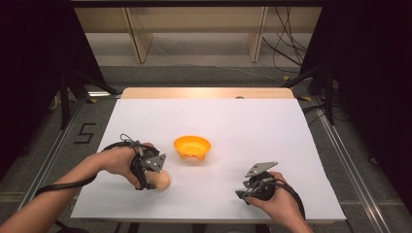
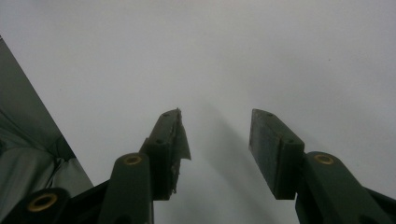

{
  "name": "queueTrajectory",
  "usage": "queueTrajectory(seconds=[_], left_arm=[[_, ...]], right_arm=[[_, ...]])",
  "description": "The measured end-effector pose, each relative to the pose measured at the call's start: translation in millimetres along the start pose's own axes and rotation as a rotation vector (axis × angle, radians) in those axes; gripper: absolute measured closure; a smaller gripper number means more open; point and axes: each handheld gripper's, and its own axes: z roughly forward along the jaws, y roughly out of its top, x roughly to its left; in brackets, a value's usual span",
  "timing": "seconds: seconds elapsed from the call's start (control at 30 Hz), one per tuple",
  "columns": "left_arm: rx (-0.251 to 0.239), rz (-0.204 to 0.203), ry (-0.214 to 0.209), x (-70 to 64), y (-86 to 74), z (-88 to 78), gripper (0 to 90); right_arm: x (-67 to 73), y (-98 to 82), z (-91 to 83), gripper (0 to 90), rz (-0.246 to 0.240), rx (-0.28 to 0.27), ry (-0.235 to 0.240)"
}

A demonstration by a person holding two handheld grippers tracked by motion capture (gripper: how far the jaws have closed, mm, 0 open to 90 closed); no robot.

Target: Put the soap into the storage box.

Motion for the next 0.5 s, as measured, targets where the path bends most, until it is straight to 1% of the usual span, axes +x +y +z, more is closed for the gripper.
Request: queueTrajectory(seconds=[0.07,0.1,0.13,0.17,0.2,0.23,0.27,0.3,0.33,0.37,0.4,0.43,0.47,0.5], left_arm=[[0.003,-0.006,-0.005,0.6,0.7,1.4,15.1],[0.003,-0.005,-0.015,1.4,1.2,2.9,15.1],[0.003,0.001,-0.025,2.3,1.7,4.4,15.1],[-0.012,-0.021,-0.033,1.8,1.9,6.9,15.1],[0.006,-0.002,-0.034,4.1,2.4,7.3,15.1],[0.009,-0.003,-0.037,5.1,2.7,8.5,15.1],[0.018,-0.004,-0.046,5.8,3.0,9.3,14.9],[0.006,-0.019,-0.055,5.2,3.0,11.4,14.8],[0.026,-0.006,-0.061,6.6,3.5,11.6,14.8],[0.038,-0.001,-0.069,7.0,3.9,14.1,14.8],[0.038,-0.001,-0.069,7.0,3.9,14.1,14.5],[0.059,0.004,-0.073,7.7,4.5,16.5,14.4],[0.059,0.004,-0.073,7.7,4.5,16.5,14.4],[0.06,-0.014,-0.076,7.6,5.0,19.0,14.4]], right_arm=[[-0.2,0.2,-0.5,54.3,-0.001,0.011,0.005],[-0.3,-0.1,-2.2,53.9,-0.004,0.019,0.027],[0.0,-0.2,-2.3,53.8,0.0,0.02,0.028],[0.0,-0.3,-2.2,53.8,0.0,0.02,0.029],[-0.1,-0.3,-2.1,53.6,0.001,0.02,0.03],[-0.1,-0.3,-2.1,53.6,0.001,0.02,0.03],[-1.0,-0.4,-1.7,53.6,-0.011,0.013,0.026],[-1.4,-0.5,-1.3,53.4,-0.011,0.016,0.023],[-1.4,-0.5,-1.3,53.4,-0.011,0.016,0.023],[-0.1,-0.7,-1.4,53.2,0.001,0.022,0.036],[-0.1,-0.7,-1.4,53.2,0.001,0.022,0.036],[-0.3,-0.9,-0.8,53.0,0.0,0.022,0.041],[-0.3,-0.9,-0.8,53.0,0.0,0.022,0.041],[-1.2,-1.1,-0.2,53.0,-0.007,0.019,0.045]])
